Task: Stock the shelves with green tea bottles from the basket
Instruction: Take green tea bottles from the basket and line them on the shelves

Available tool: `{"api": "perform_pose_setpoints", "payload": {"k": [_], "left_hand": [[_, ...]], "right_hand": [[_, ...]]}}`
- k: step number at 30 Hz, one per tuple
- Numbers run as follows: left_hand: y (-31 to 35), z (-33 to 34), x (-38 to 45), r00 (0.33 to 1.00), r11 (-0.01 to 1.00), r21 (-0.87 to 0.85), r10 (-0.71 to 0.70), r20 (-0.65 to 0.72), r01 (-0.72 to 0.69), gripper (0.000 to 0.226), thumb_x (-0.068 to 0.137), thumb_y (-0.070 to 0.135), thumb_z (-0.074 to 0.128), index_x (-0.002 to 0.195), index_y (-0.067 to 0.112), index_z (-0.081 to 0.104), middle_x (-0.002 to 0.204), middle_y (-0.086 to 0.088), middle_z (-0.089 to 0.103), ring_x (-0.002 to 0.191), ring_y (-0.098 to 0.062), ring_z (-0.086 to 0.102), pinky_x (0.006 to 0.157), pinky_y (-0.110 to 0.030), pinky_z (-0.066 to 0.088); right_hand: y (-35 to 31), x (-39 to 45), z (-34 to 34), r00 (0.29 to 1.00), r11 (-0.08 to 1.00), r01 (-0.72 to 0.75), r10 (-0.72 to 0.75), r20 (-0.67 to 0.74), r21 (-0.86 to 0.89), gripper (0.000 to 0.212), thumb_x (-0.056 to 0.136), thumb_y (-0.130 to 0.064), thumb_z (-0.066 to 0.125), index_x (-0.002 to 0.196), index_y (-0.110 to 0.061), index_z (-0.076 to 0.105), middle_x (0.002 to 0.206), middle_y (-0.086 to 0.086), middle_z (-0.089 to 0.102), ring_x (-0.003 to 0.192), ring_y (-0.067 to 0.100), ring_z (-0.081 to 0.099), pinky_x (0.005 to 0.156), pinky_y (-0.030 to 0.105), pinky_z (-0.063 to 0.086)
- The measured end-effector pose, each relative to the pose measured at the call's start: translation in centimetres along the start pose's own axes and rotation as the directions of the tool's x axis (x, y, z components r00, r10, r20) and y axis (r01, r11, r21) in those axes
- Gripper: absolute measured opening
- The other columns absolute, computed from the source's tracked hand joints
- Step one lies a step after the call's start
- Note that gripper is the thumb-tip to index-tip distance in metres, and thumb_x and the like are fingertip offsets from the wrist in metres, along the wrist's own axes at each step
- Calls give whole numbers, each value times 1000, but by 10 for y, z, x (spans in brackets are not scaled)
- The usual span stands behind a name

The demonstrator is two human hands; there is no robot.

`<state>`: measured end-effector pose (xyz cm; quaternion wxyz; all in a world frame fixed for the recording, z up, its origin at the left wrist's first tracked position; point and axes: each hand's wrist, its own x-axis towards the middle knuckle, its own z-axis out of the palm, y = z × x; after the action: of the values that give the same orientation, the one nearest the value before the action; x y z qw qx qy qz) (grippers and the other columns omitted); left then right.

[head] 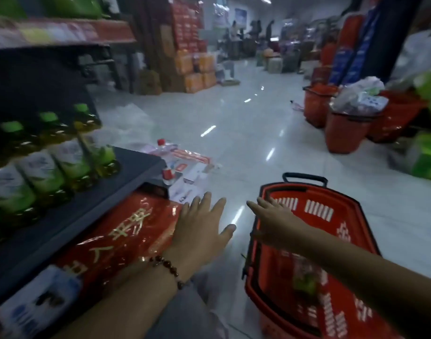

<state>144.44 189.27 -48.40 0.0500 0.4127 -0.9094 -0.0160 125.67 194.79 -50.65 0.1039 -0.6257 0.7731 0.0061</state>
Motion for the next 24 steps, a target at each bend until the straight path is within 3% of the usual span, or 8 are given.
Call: {"api": "perform_pose_setpoints", "payload": {"k": [4,8,16,18,21,24], "left_hand": [[60,49,33,987,994,-37,111,115,-108,72,97,60,40,157,28,16,165,-9,14,150,-30,15,121,-46,14],[95,98,43,967,980,-2,197,162,-199,69,99,57,38,156,25,18,163,-12,16,149,-33,14,121,-50,13],[96,169,41,949,983,60,151,277,-174,72,100,54,35,159,24,4,165,-18,-10,151,-41,-5,121,-58,4],[94,178,41,951,983,62,147,273,-170,72,100,53,35,159,24,5,164,-18,-13,151,-41,-9,122,-58,3],[92,186,41,960,987,31,143,242,-155,71,99,51,36,158,23,9,165,-17,-12,151,-40,-8,122,-56,5],[90,191,42,967,989,0,147,208,-151,70,97,51,40,157,23,17,165,-17,-6,152,-39,-4,121,-56,11]], "right_hand": [[71,-3,51,973,979,-203,198,121,33,86,94,-48,58,159,-23,7,166,11,11,151,37,13,121,49,14],[113,-2,108,936,946,-318,303,181,62,84,94,-48,55,159,-22,8,164,12,17,149,38,19,120,50,16],[135,16,205,840,859,-491,422,341,147,87,96,-48,49,159,-20,-5,166,15,0,151,42,3,120,57,8],[137,21,222,809,837,-529,446,382,143,88,97,-45,51,158,-19,-7,165,18,1,150,42,10,120,56,15],[139,27,244,756,788,-598,496,428,144,82,98,-23,52,159,-19,-2,164,19,7,142,42,31,107,52,39],[142,33,259,711,756,-644,534,457,119,82,96,-18,56,158,-18,2,164,19,-6,148,47,11,112,59,33]]}}
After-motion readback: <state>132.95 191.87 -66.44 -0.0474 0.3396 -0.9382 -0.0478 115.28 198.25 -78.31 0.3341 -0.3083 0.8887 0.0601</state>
